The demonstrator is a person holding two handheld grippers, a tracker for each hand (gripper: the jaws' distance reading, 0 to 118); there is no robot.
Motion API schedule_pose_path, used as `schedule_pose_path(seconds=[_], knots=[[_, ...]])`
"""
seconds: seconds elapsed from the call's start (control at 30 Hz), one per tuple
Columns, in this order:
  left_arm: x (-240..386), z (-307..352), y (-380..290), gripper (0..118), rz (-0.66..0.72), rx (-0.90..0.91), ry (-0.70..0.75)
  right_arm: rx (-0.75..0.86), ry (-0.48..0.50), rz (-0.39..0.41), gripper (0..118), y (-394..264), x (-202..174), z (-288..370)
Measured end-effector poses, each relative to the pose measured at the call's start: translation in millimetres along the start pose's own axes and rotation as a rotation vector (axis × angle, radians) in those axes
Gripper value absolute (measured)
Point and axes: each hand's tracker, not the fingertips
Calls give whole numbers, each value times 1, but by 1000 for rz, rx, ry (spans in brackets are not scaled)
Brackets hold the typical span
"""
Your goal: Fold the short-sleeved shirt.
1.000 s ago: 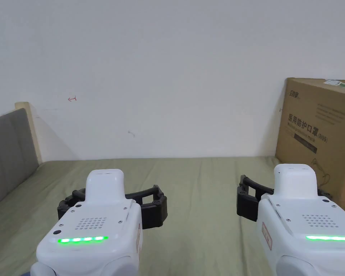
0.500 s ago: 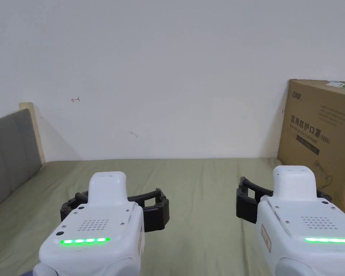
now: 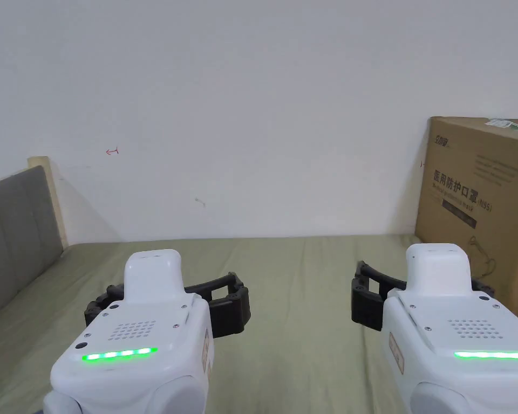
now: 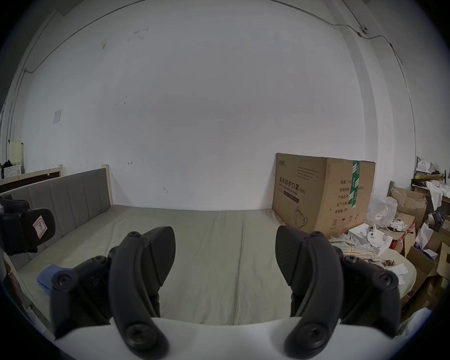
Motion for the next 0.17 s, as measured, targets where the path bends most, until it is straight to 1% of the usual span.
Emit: schedule_pose_path(seconds=[0.17], knots=[[3, 3, -1, 118, -35, -5, 5, 8, -9, -7, 86, 4, 2, 4]])
